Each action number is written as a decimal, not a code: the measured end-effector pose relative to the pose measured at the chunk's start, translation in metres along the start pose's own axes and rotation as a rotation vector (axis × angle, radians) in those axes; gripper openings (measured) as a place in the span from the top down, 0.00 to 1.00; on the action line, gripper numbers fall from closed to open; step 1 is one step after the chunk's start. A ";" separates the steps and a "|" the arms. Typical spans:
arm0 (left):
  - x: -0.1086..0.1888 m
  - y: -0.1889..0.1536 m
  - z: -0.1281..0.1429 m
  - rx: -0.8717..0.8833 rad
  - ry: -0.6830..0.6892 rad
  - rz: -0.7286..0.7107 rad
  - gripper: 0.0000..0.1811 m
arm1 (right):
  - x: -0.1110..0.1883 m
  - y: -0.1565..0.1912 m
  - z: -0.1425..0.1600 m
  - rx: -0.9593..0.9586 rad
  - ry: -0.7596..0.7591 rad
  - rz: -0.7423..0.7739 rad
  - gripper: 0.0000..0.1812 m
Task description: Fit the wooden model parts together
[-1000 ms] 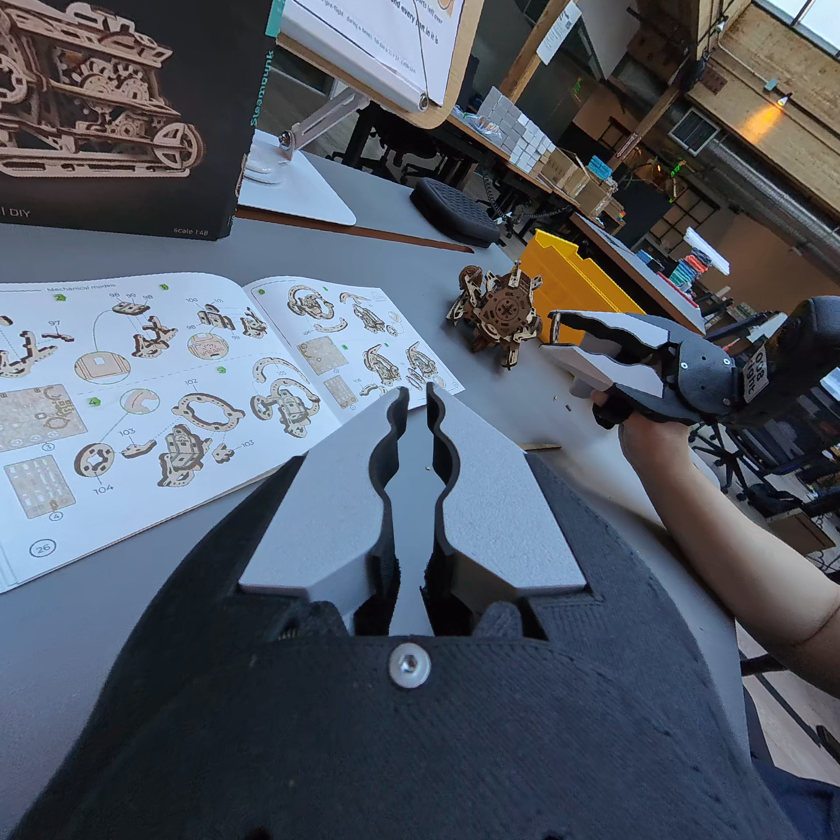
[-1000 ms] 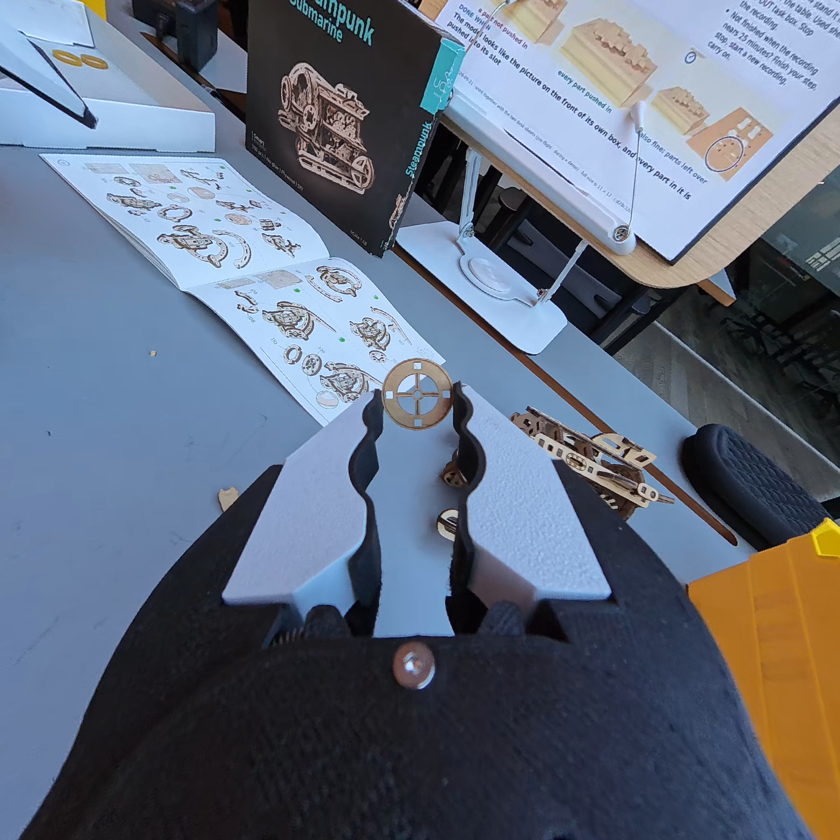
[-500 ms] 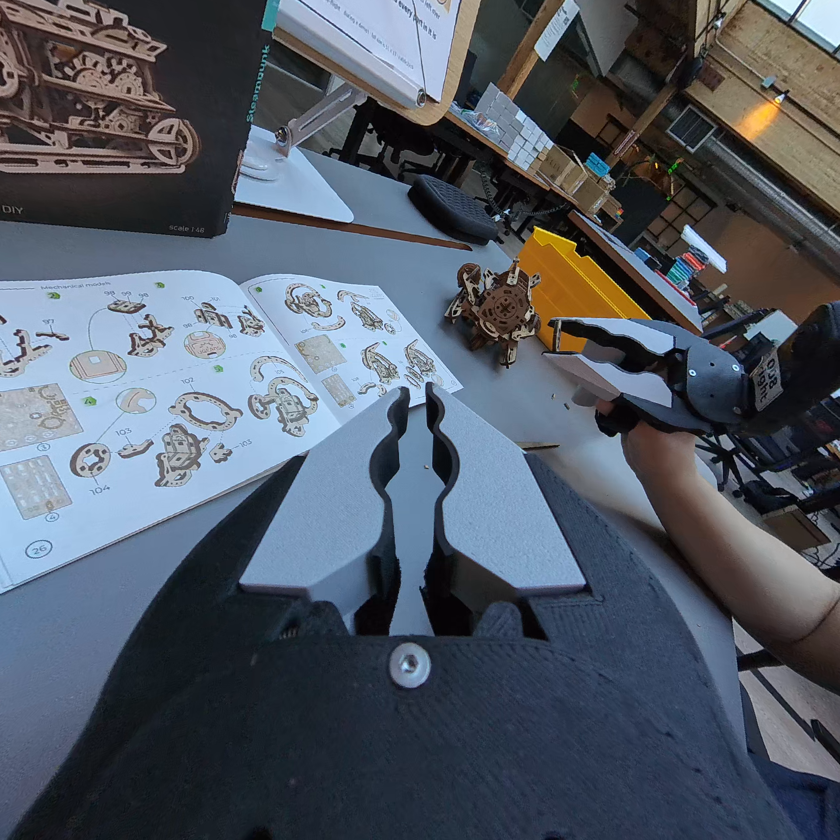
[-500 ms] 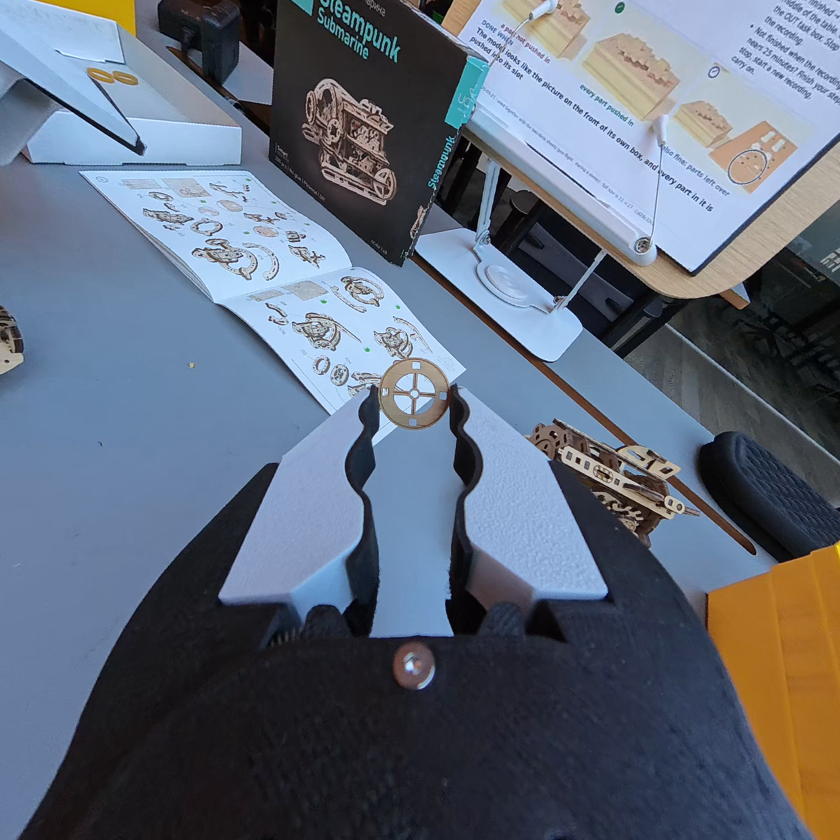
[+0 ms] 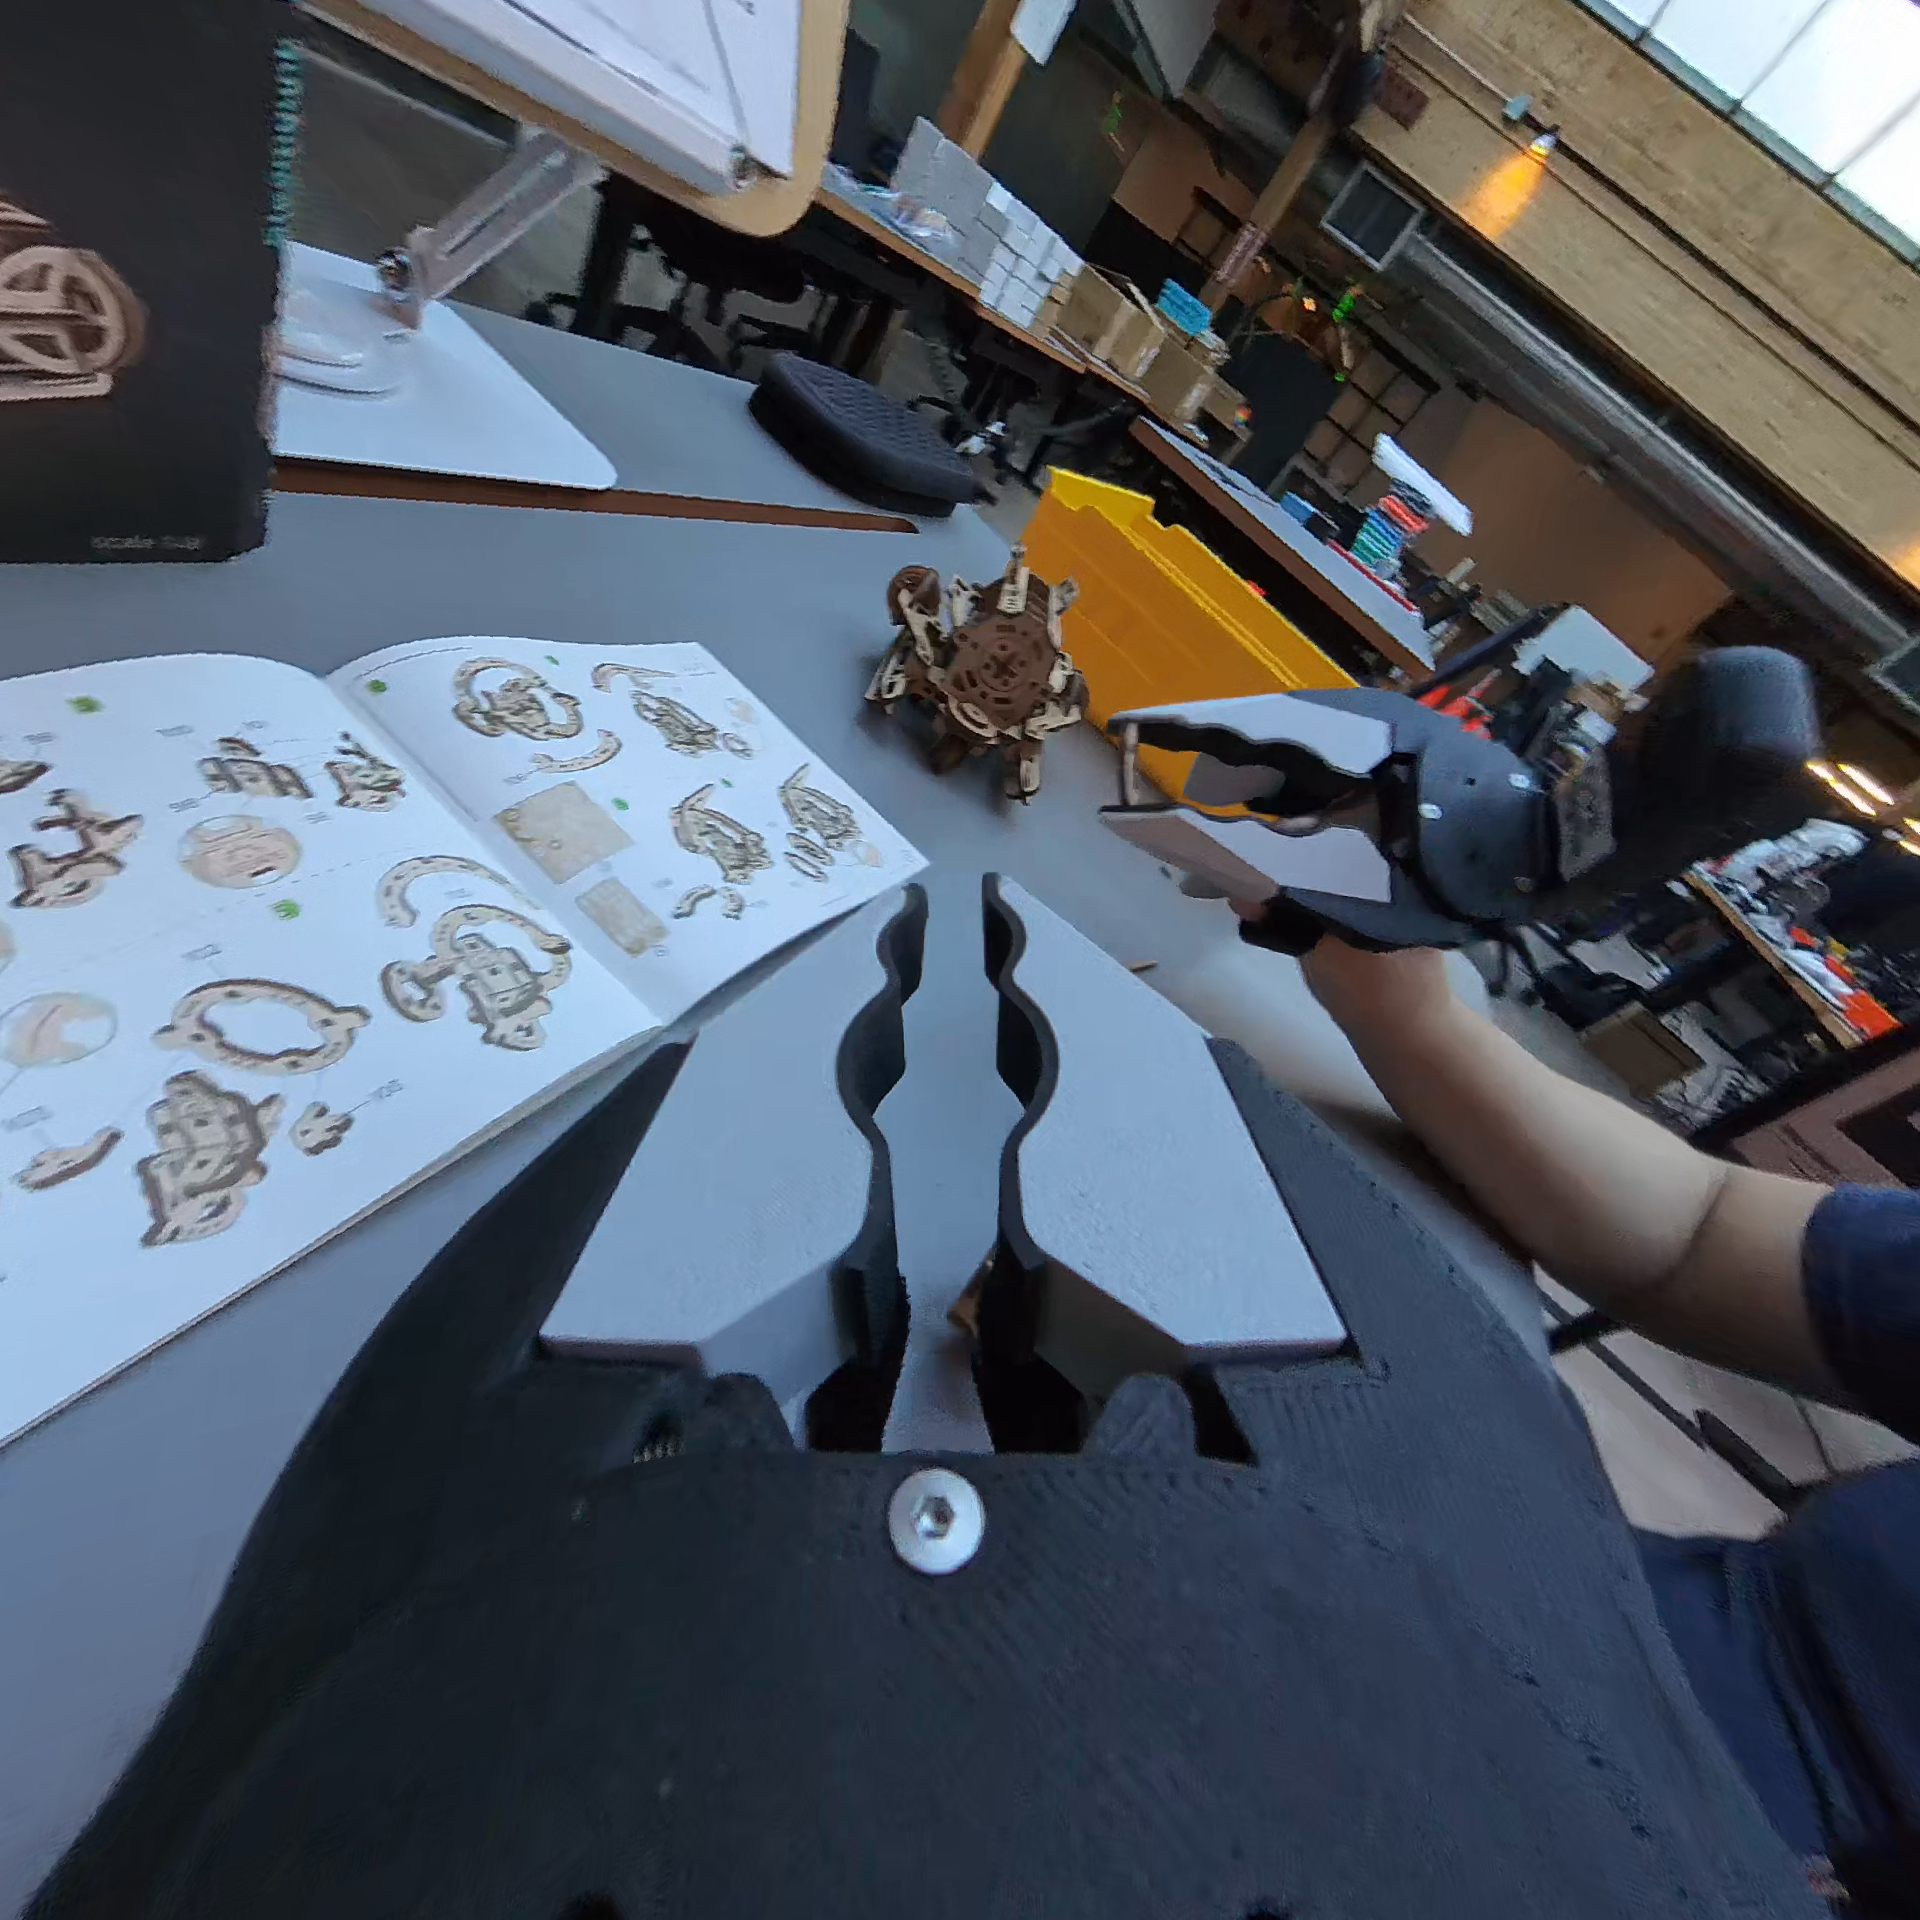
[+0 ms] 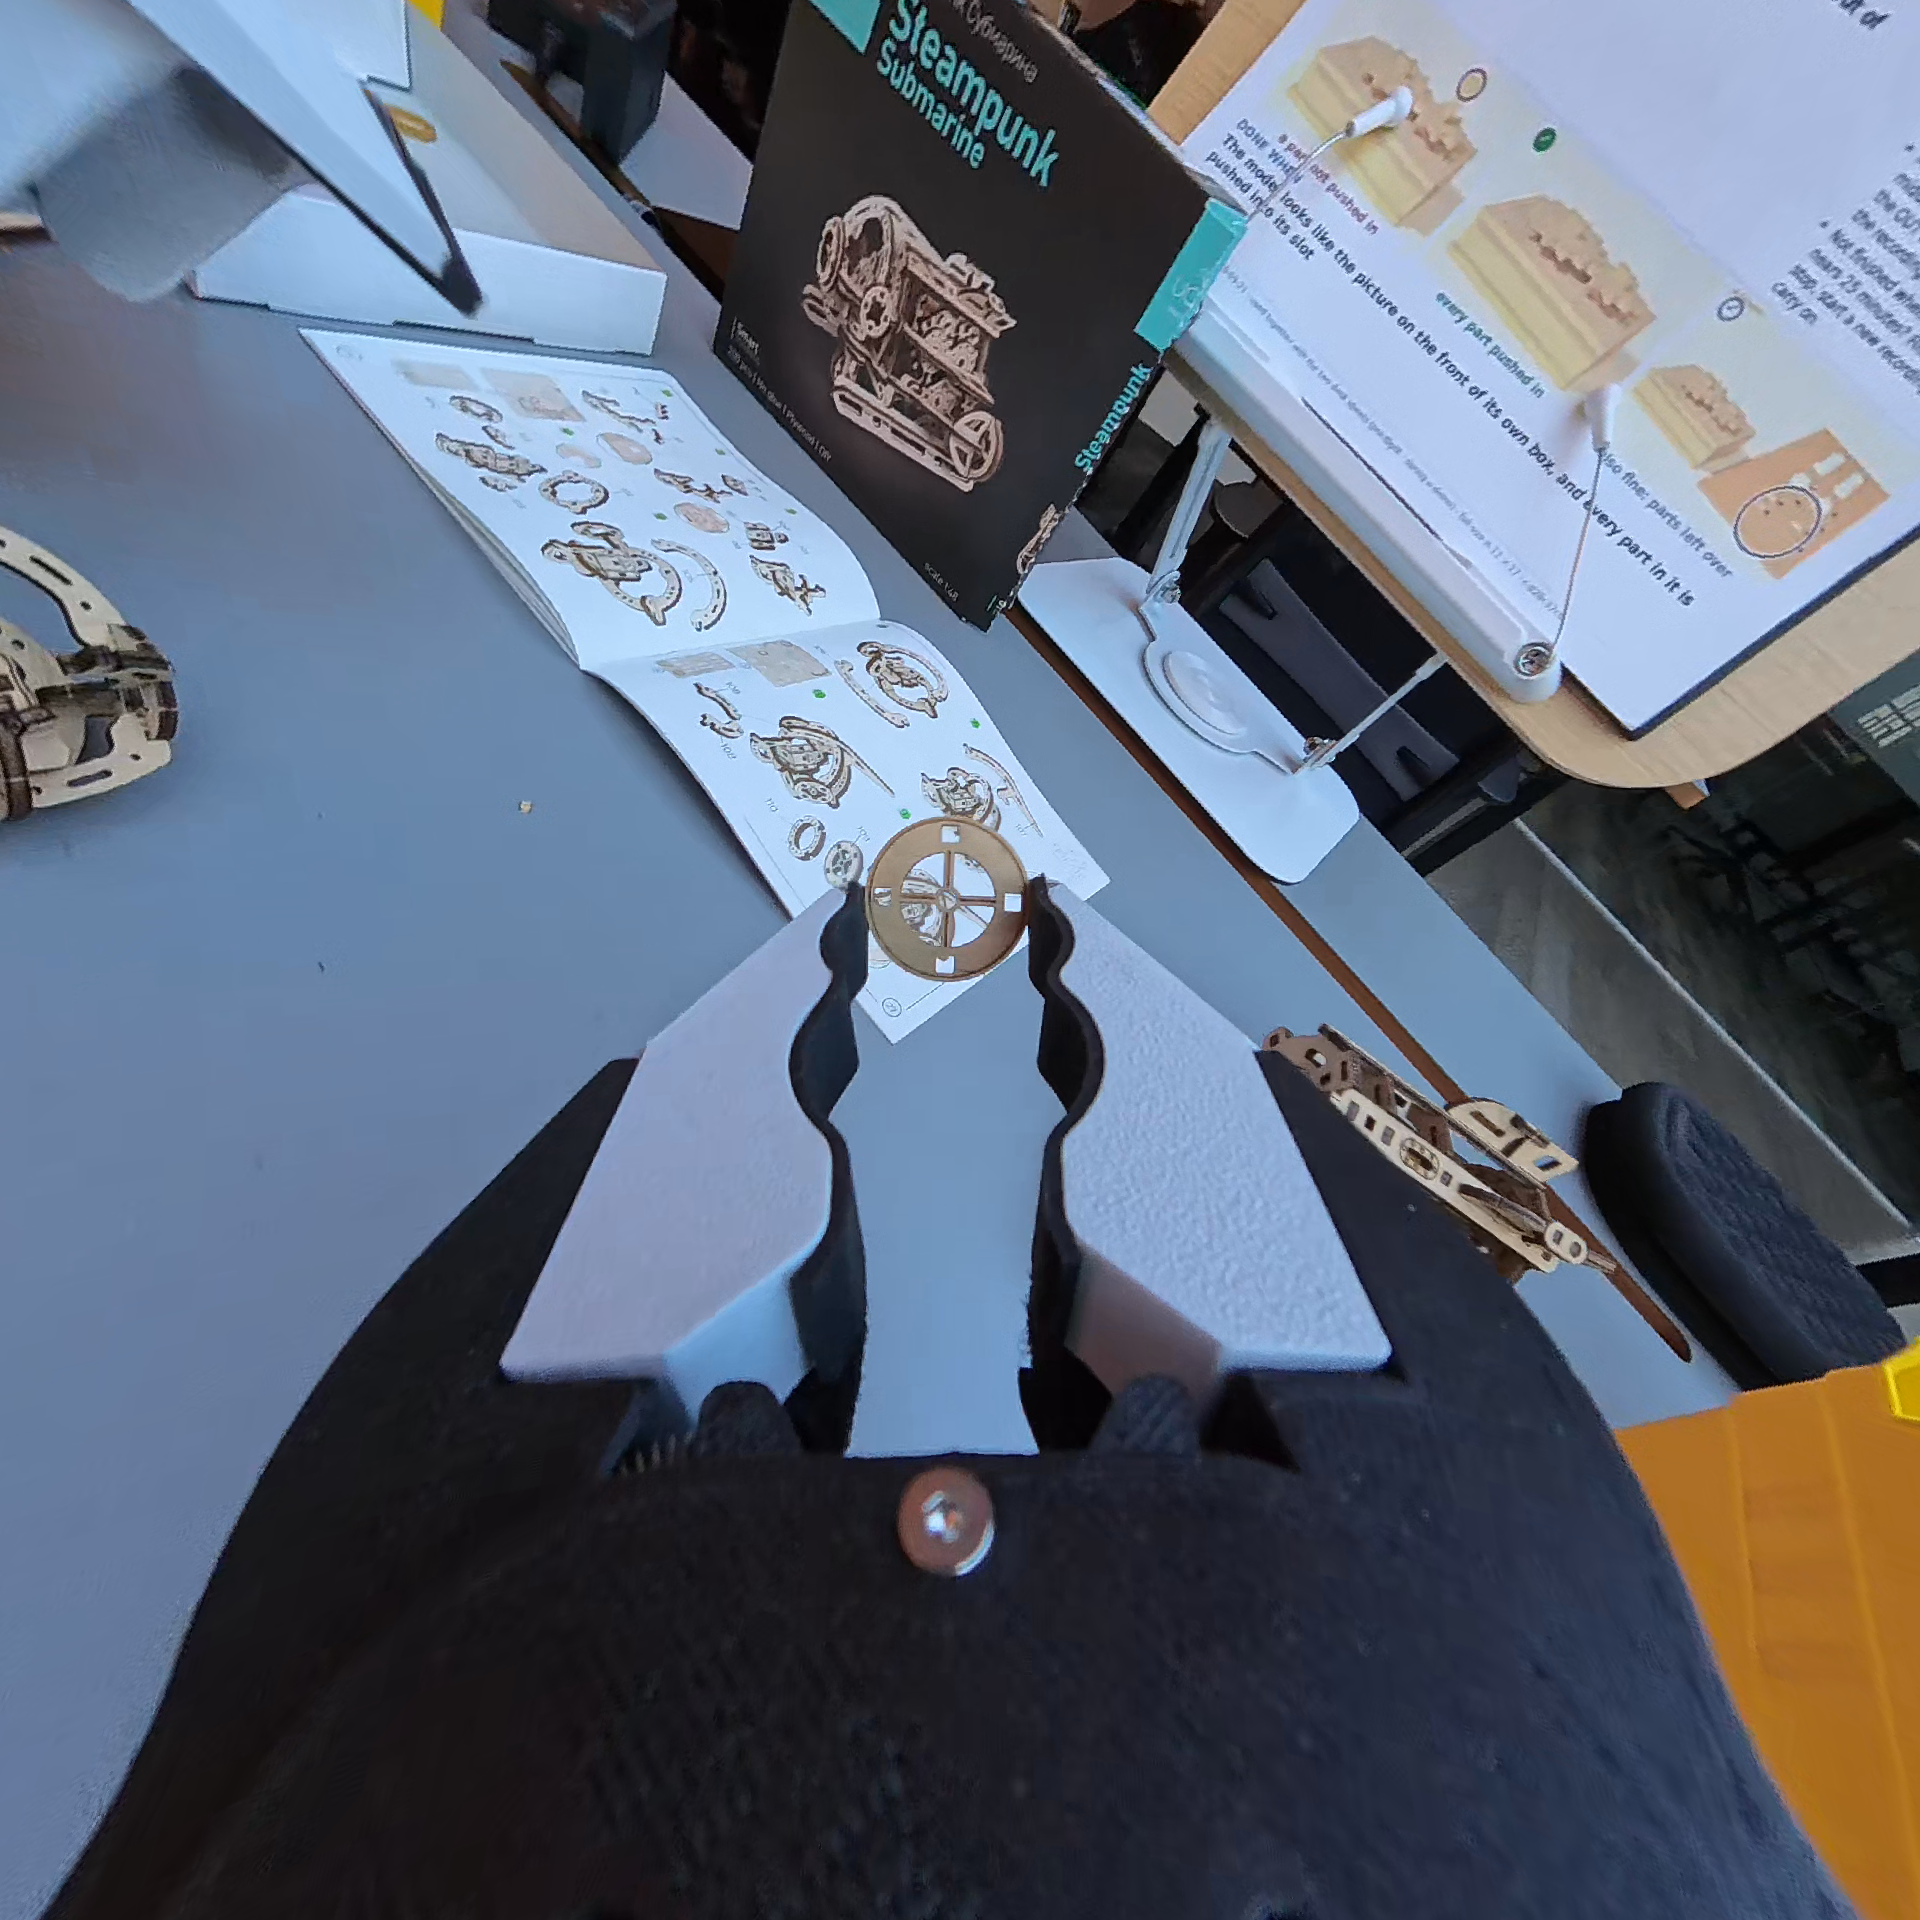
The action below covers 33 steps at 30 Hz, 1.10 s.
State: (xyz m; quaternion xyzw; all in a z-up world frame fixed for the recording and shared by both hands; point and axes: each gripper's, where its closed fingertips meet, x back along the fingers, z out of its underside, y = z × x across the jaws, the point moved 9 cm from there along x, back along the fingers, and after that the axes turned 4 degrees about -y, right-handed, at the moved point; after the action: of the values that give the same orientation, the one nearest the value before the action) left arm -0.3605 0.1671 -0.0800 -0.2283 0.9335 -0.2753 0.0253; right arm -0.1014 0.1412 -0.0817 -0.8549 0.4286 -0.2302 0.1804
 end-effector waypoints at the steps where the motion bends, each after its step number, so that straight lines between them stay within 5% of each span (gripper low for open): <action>1: 0.000 -0.005 -0.002 0.005 0.015 0.068 0.94 | 0.000 0.001 0.000 0.002 0.001 -0.008 0.84; 4: 0.007 -0.014 -0.007 -0.065 0.090 0.198 0.91 | -0.001 0.008 -0.003 -0.021 -0.024 -0.079 0.84; 9: 0.020 -0.024 -0.001 -0.238 0.258 0.264 0.83 | -0.003 0.049 -0.024 -0.286 -0.153 -0.576 0.84; 17: 0.013 -0.040 0.027 -0.560 0.521 0.226 0.86 | -0.021 0.061 -0.035 -0.297 -0.099 -0.978 0.84; 33: 0.006 -0.040 0.041 -0.602 0.566 0.276 1.00 | -0.046 0.071 -0.044 -0.177 0.041 -1.139 0.84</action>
State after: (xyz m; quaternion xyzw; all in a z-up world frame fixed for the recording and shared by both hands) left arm -0.3423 0.1139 -0.0927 -0.0141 0.9641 -0.0365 -0.2627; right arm -0.1960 0.1332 -0.0925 -0.9580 -0.0785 -0.2708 -0.0525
